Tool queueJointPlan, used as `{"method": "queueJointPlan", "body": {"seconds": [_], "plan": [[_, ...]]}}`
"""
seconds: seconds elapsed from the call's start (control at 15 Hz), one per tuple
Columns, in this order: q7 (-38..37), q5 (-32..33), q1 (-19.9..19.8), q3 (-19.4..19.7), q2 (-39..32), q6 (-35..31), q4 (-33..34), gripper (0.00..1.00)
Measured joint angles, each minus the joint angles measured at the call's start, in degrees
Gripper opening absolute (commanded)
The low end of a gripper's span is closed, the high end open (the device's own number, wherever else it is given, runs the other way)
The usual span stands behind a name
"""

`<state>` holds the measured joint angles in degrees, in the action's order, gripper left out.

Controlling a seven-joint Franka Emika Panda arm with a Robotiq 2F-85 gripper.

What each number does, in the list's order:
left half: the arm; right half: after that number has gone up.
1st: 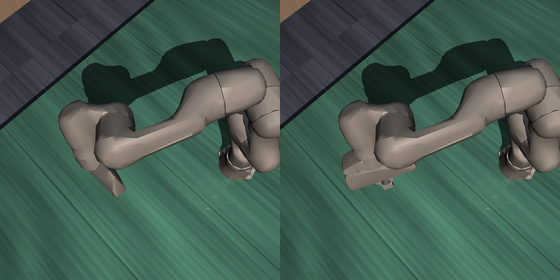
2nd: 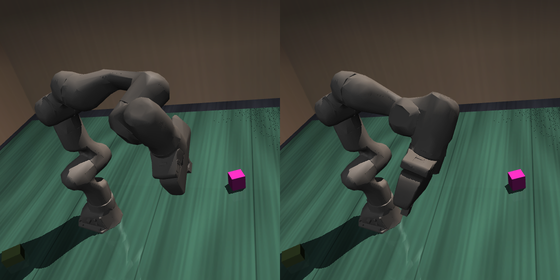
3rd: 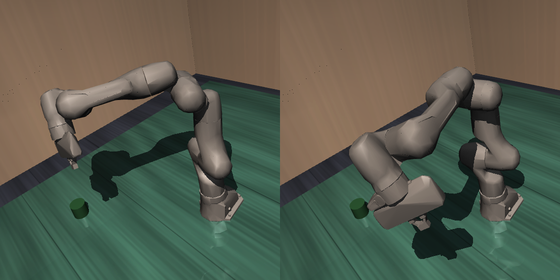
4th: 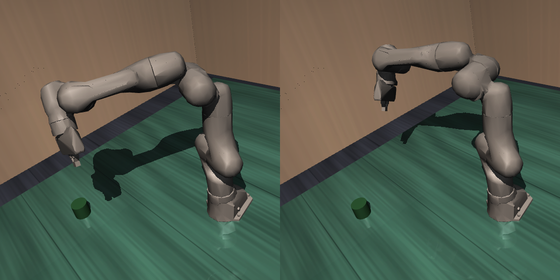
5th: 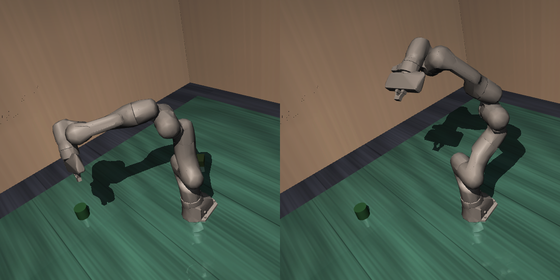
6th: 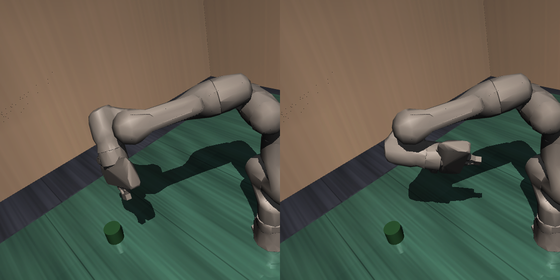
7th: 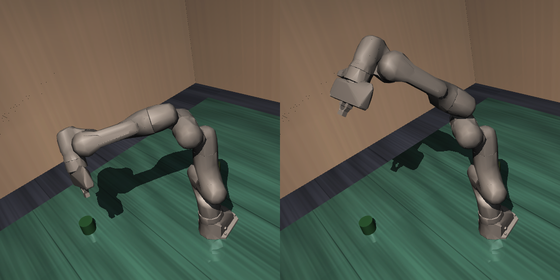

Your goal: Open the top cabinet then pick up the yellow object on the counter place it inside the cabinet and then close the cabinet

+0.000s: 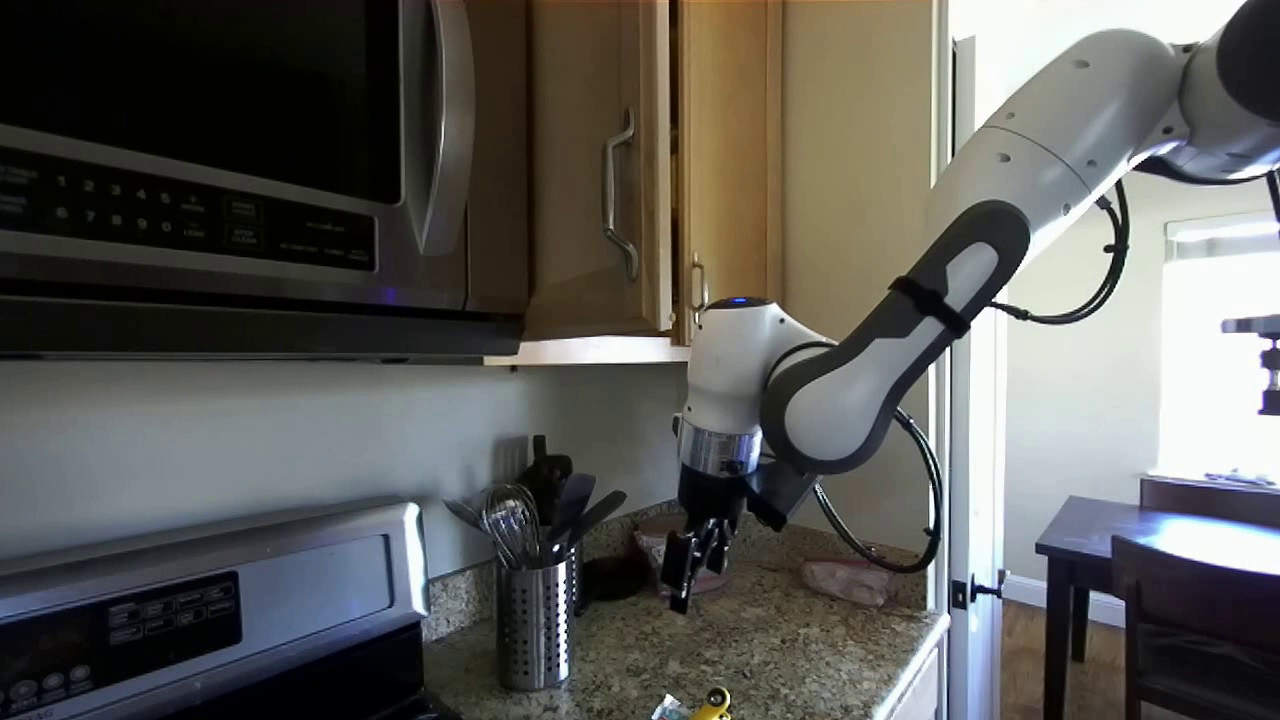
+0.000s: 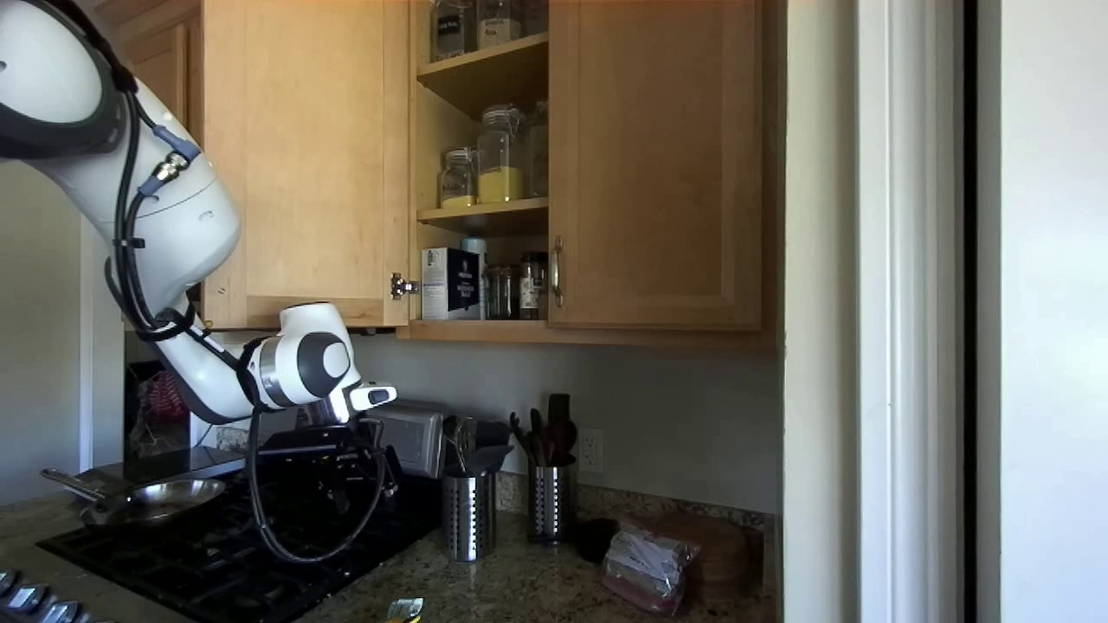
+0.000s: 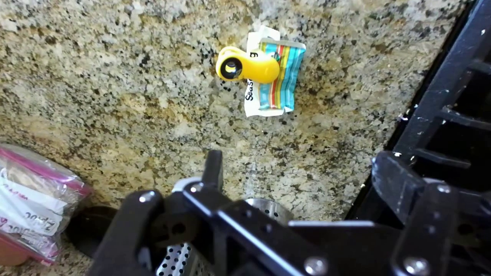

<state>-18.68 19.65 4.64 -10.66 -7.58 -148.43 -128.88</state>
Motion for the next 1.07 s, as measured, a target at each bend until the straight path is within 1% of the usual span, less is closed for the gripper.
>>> {"method": "queueJointPlan", "body": {"seconds": [0.27, 0.73, 1.07], "plan": [[1.79, -1.35, 0.91, 0.93, -2.35, -0.01, 0.00, 1.00], [13.32, -10.65, 0.43, 2.48, -11.12, -0.23, 1.75, 1.00], [17.77, -13.44, -0.28, 3.59, -15.58, -0.81, 4.02, 1.00]]}}
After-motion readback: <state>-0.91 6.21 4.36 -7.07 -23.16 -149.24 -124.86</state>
